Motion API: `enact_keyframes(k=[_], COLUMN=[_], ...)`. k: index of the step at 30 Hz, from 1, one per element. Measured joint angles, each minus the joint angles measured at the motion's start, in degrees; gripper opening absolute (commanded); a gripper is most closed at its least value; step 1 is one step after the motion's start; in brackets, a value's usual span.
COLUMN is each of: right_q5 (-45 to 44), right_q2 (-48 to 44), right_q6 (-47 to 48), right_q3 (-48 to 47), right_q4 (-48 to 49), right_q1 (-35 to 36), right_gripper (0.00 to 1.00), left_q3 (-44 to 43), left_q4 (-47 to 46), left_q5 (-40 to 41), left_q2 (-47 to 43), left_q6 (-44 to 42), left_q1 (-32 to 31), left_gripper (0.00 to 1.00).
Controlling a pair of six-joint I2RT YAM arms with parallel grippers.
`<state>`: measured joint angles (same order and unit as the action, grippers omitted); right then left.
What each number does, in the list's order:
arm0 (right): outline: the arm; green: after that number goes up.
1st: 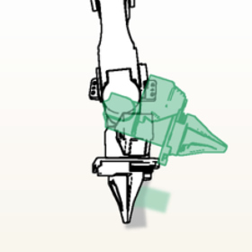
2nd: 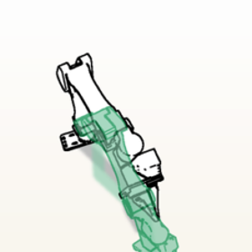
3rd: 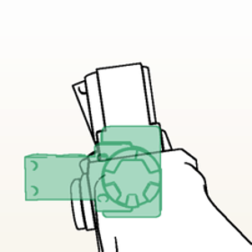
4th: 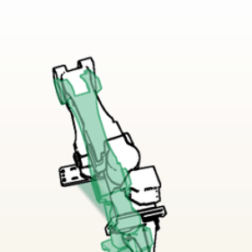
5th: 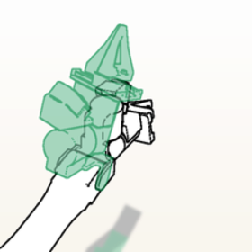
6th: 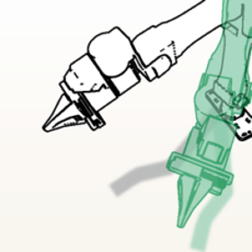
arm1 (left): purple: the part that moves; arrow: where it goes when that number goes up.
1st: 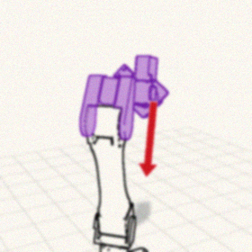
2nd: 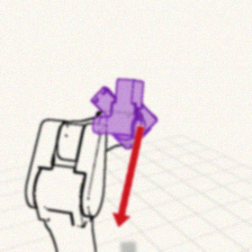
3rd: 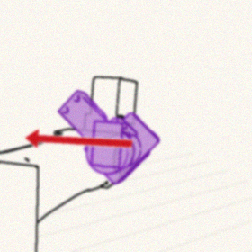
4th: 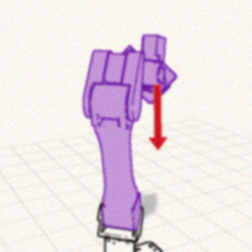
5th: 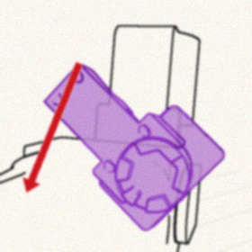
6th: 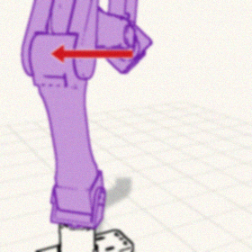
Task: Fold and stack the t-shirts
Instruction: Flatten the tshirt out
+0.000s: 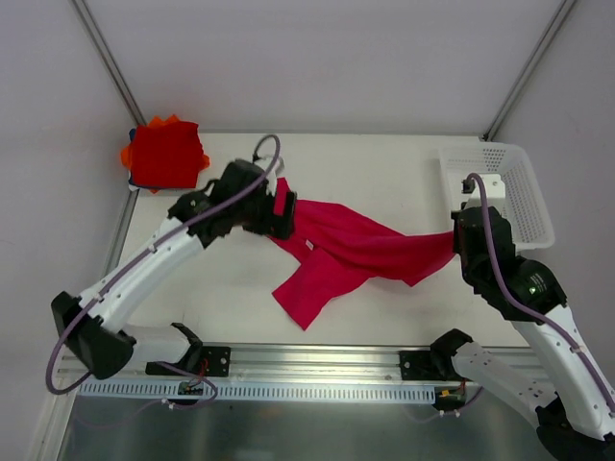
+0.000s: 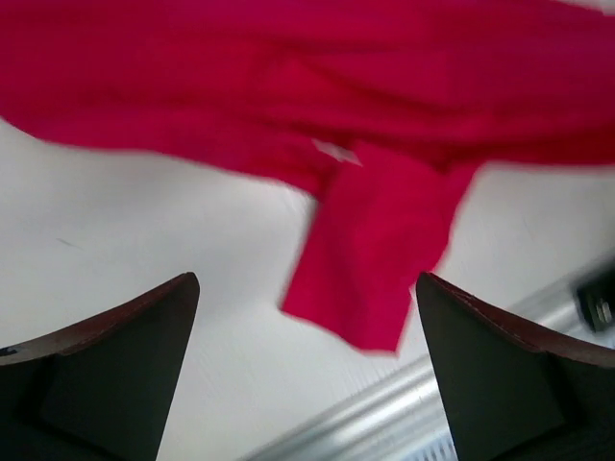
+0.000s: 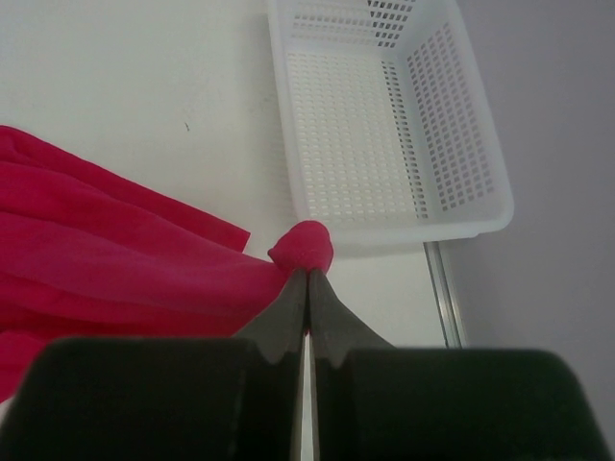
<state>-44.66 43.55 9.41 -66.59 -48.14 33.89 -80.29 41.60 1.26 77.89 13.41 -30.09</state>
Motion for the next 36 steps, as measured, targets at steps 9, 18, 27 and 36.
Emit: enact_keyframes(k=[9,18,27,36], right_q5=[1.16,1.81,1.99,1.81], right_q2=[0.68,0.68,1.4,1.81], right_q6=[-1.49,-2.25,-2.91,-2.95], right_q3=[1.51,2.93,4.48,4.61], right_q4=[1.25,1.44,1.66,2.1], right_q1=[-0.2,-0.28,-0.28,-0.31], right_gripper=[0.0,0.01,0.0,0.01], left_q3=[33.94,44.89,47.67,46.95], left_q4=[-4.13,-14.25,-27.8,-34.99], left_q5=[4.5,6.75,6.25,5.11], left_q2=[-14.32,-13.79,-6.95,-2.12], left_q6=[17.81,22.88,22.97,22.21], left_q1=[-16.55,-16.74,-16.74,-16.76], left_gripper=[0.89,0.85,0.77,0.31])
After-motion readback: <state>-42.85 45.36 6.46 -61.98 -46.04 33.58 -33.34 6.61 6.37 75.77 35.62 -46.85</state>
